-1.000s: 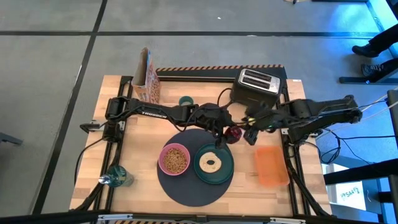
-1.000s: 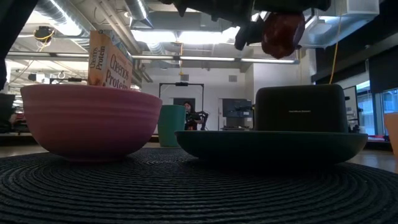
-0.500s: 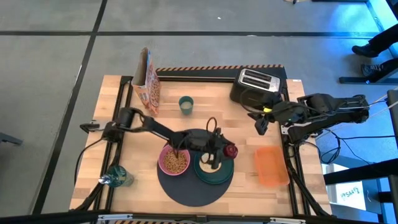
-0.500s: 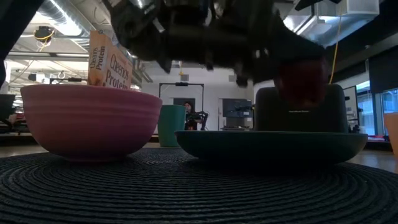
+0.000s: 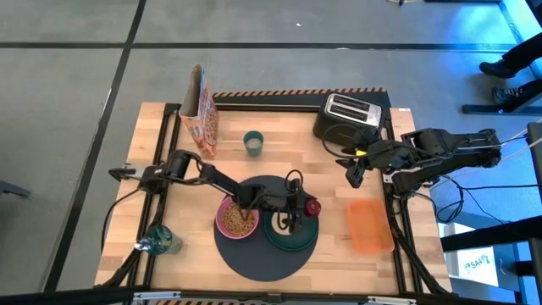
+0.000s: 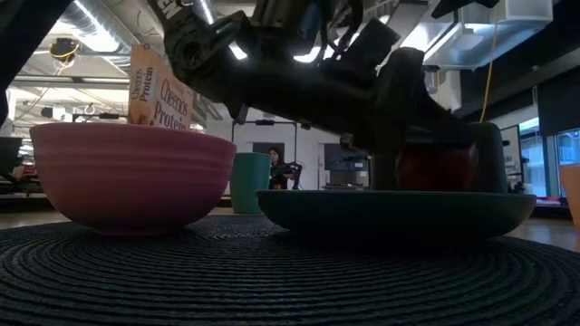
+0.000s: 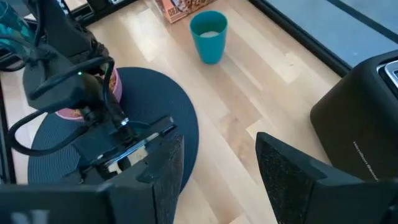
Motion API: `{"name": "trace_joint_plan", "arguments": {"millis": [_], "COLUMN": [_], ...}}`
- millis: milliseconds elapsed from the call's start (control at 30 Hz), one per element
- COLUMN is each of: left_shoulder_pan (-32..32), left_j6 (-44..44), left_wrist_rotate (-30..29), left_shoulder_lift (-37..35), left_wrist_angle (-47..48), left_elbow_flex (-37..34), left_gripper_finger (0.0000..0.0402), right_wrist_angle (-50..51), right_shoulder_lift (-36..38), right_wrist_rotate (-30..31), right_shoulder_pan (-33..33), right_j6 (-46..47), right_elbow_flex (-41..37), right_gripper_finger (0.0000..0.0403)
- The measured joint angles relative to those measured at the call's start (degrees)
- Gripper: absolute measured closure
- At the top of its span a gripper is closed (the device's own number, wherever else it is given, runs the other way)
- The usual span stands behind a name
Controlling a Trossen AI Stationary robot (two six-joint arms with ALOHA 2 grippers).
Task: Arrange a breakfast setting
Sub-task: Put the apple on the dark green plate beside the toasted bread, then put the yellow spoon on the left side of the blue placemat
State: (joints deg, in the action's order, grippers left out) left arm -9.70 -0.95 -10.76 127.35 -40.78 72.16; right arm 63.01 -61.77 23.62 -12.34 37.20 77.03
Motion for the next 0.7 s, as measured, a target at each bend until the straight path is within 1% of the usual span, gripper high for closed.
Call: {"name": "trace_joint_plan", "arguments": {"millis": [233, 333, 433, 700], "left_shoulder_pan": [0.3, 0.2, 0.3, 0.4], "left_j6": [-0.1, -1.9, -2.8, -3.0], "left_wrist_rotate": [0.1, -0.4, -0.5, -0.7], "left_shoulder_lift": [0.0, 0.0, 0.0, -0.9], "left_wrist_angle": [0.9, 1.2, 1.3, 2.5], "left_elbow_flex": [0.0, 0.0, 0.0, 0.0], "left_gripper_finger": [0.0114, 0.0107, 0.0087, 0.0015], "right_wrist_angle": [0.1, 0.1, 0.1, 0.4], "right_shoulder_lift": [0.0, 0.0, 0.0, 0.0], "right_wrist_rotate": [-0.7, -0.7, -0.9, -0.7], "right_shoulder_pan": [0.0, 0.0, 0.0, 0.0], "right_j6": [0.0, 0.0, 0.0, 0.1], "right_elbow_flex": [0.0, 0.0, 0.0, 0.0], "right_gripper_finger": [0.0214, 0.0214, 0.0214, 0.0214]}}
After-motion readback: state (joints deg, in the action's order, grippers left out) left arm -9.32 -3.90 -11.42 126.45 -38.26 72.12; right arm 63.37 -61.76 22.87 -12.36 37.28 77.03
